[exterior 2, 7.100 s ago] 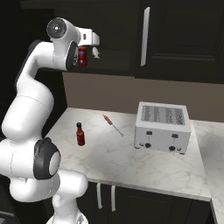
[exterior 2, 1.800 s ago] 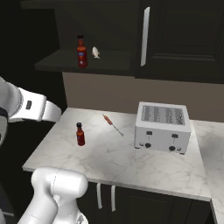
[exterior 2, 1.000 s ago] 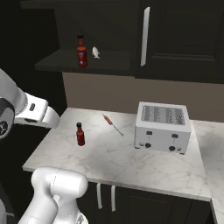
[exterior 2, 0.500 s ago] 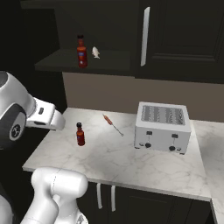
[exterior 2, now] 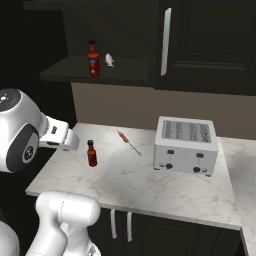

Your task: Pick the condiment bottle and condiment bottle from the counter and place them in the cabinet.

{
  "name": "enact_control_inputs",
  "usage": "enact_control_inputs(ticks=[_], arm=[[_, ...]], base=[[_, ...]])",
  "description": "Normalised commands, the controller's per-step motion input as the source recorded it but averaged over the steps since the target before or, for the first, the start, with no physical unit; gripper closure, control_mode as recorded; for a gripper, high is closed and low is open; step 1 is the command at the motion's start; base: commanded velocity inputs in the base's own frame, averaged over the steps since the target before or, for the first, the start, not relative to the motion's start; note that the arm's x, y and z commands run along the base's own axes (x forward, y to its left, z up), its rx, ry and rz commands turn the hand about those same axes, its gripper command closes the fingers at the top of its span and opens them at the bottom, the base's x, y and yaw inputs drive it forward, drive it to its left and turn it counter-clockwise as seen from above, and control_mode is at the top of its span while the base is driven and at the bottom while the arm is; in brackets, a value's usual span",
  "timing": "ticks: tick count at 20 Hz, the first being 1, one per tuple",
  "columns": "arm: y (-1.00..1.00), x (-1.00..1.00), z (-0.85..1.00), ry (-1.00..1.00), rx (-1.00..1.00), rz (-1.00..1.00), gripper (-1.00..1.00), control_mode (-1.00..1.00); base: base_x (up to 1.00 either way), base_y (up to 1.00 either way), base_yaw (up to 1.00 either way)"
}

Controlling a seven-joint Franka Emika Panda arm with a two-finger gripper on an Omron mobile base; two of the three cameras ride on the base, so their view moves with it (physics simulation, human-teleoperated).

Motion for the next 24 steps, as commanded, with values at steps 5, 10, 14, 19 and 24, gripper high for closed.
enact_control_inputs(ticks=[5,10,14,19,24], arm=[[0.09,0.25,-0.21,0.0,0.0,0.02,-1.0,-1.0],[0.11,0.32,-0.26,0.0,0.0,0.01,-1.0,-1.0],[0.01,0.35,-0.32,0.0,0.0,0.0,-1.0,-1.0],[0.0,0.31,-0.32,0.02,0.0,0.0,-1.0,-1.0],[0.0,0.35,-0.29,0.01,0.0,0.0,-1.0,-1.0]], base=[[0.0,0.0,0.0],[0.0,0.0,0.0],[0.0,0.0,0.0],[0.0,0.0,0.0],[0.0,0.0,0.0]])
